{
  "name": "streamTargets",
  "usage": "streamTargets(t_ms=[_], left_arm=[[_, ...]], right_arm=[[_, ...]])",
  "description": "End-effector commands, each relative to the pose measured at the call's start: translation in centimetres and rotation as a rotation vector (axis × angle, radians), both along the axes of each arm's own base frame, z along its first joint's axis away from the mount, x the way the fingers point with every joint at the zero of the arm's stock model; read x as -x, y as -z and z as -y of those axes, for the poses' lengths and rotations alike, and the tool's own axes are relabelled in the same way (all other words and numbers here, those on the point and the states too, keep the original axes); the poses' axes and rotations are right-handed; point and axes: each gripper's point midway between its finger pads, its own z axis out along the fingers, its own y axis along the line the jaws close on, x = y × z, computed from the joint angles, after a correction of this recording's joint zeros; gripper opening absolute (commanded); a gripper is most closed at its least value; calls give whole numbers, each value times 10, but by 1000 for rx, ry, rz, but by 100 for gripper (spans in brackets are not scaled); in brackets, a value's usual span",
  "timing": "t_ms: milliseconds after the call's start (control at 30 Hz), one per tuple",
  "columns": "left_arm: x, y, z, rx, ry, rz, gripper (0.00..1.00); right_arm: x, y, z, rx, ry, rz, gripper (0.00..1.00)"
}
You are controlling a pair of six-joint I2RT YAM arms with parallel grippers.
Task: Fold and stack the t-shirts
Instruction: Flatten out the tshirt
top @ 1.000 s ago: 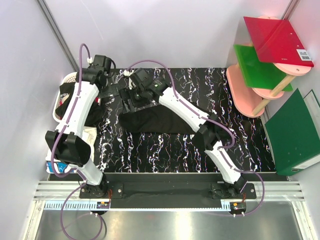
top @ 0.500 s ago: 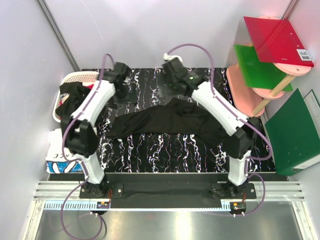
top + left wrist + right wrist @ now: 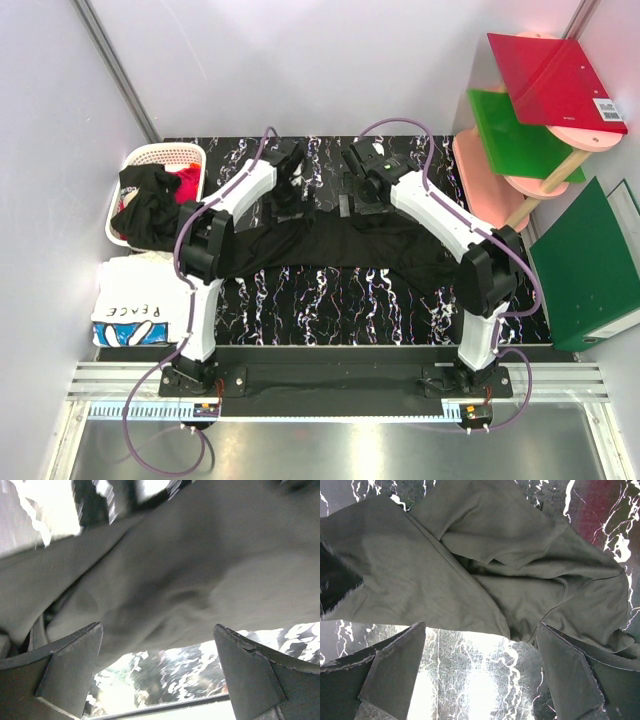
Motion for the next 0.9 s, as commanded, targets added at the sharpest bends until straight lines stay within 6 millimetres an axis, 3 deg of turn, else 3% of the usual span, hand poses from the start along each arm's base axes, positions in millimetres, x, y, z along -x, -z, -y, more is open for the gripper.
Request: streamTargets(t_ms=[0, 67, 100, 133, 167, 200, 400, 433, 467, 500, 533, 700, 767, 800, 833, 867], left_arm=[[-32, -24, 27, 94, -14, 103, 99], [-34, -10, 31, 94, -22, 76, 90], [-34, -7, 33, 101, -21, 64, 78], [-33, 1, 34, 97, -25, 47, 39], [-33, 2, 34, 96, -27, 43, 10], [-33, 5, 30, 76, -34, 44, 0], [-27, -1, 11, 0, -46, 77, 0], [-27, -7, 9, 4, -45, 89, 15], [-26, -10, 9, 9, -50, 88, 47], [-25, -12, 7, 6, -60, 89, 91], [-22, -18, 5, 4, -75, 99, 99], [-17, -17, 1, -8, -80, 96, 99], [-16, -8, 3, -5, -69, 75, 90], [-14, -2, 4, -2, -65, 58, 72], [-14, 8, 6, -2, -58, 35, 33], [-13, 13, 8, 3, -56, 19, 18]], right_arm=[[2, -29, -5, -69, -11, 67, 100], [2, -26, -3, -62, -21, 57, 100], [2, -25, -3, -60, -25, 56, 100], [2, -25, -2, -60, -29, 53, 100], [2, -23, -2, -54, -36, 49, 100], [1, -22, -1, -52, -36, 47, 100], [-4, -18, 7, -51, -46, 30, 100], [-4, -17, 7, -51, -52, 26, 100], [-4, -17, 8, -52, -53, 25, 100], [-5, -17, 9, -52, -51, 27, 100], [-5, -18, 10, -53, -58, 25, 100], [-5, -15, 8, -65, -64, 12, 100], [-4, -12, 8, -71, -65, 2, 100], [-4, -11, 6, -73, -67, -1, 100], [-4, -11, 6, -75, -68, -2, 100], [-4, -10, 6, -73, -68, -3, 100]])
